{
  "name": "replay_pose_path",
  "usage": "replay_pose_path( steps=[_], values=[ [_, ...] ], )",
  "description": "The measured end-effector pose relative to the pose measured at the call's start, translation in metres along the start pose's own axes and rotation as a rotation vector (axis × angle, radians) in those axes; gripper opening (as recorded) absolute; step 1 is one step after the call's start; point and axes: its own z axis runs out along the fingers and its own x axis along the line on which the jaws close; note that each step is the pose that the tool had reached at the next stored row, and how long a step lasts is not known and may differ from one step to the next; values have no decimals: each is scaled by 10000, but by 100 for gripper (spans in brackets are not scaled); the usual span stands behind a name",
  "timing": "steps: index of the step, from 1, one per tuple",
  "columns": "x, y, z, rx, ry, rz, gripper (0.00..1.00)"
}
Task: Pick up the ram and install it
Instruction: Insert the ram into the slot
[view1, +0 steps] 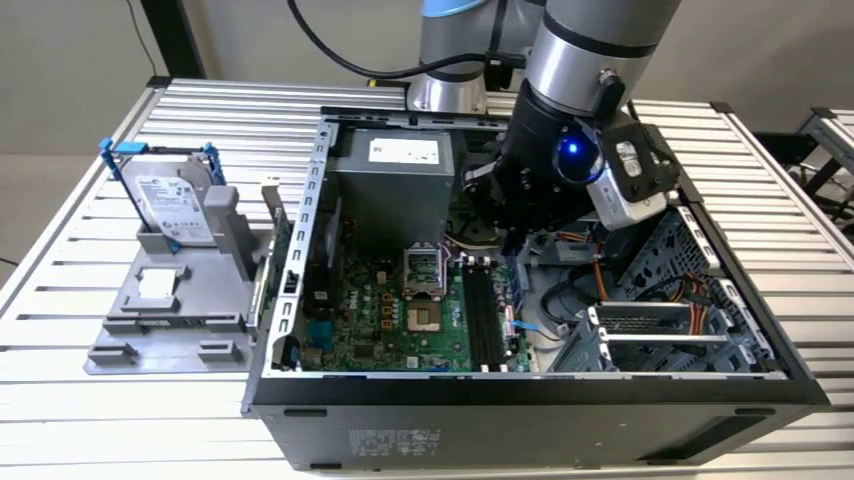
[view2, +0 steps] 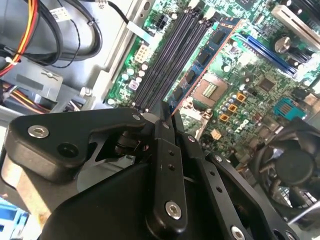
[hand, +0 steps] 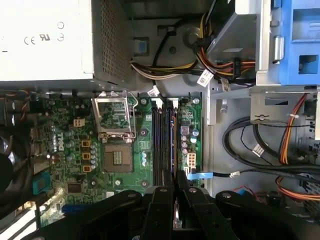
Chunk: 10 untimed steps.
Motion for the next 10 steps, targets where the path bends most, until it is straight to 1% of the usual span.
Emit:
replay_pose_path(
  steps=[2,5,7,8,9,10],
  values=[
    [38,-1,26,-37,-12,18,0],
    [108,-4,83,-66,-19,41,0],
    [135,-5,112,-87,-39,48,0],
    [135,-6,118,-144,-59,46,0],
    [134,-5,122,-251,-94,39,0],
    [135,-5,124,-327,-155,37,0]
  ],
)
